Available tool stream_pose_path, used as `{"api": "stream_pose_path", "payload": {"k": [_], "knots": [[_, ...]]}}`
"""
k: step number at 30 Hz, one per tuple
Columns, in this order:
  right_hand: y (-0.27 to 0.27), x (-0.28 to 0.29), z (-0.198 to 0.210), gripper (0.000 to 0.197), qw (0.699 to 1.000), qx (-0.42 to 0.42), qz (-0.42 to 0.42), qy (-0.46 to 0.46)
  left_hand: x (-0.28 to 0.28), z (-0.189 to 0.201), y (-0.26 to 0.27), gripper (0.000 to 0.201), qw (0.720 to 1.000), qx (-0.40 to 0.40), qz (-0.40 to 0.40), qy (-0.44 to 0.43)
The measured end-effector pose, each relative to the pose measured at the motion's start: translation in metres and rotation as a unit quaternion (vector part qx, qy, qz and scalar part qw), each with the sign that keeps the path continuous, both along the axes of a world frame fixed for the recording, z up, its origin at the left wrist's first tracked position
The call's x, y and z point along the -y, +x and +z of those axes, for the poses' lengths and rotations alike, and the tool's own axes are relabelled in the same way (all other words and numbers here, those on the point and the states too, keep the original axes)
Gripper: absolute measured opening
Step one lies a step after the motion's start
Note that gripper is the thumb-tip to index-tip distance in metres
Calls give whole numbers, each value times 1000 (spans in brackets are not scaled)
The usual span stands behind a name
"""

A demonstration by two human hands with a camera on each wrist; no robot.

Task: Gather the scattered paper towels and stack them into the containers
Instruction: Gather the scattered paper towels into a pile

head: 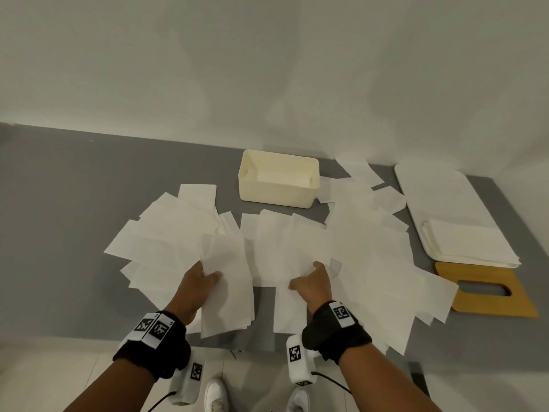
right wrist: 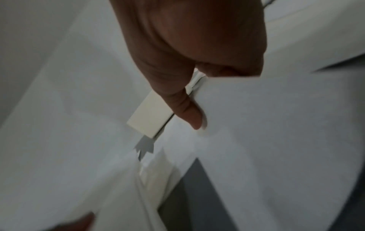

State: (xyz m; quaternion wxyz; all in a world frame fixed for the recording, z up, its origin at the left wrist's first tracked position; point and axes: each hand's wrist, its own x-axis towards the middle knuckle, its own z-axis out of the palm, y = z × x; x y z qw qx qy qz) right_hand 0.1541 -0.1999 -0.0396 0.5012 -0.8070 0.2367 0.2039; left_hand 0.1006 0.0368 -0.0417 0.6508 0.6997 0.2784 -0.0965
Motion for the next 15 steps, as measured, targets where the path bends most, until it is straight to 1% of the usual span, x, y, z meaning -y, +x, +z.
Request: {"api": "stream_pose_path", "payload": {"k": [2, 5, 7, 9, 11, 15], "knots": [[3, 5, 3, 80, 998, -6, -38, 57, 4, 2, 1, 22, 1000, -3, -12, -10], [4, 10, 11, 50, 987, -4, -79, 140, 11, 4, 4, 24, 999, -8, -28, -28], [3, 12, 20, 33, 980, -7, -61, 187, 17, 5, 6, 26, 998, -10, -39, -40], [1, 10, 29, 22, 973, -4, -33, 230, 25, 9, 8, 26, 998, -11, -49, -48], [-2, 6, 38, 23, 961, -9, -7, 275, 33, 15, 9, 26, 997, -16, -56, -52], [-3, 0, 48, 34, 932, -42, 79, 350, 43, 22, 10, 30, 995, -32, -69, -72]]}}
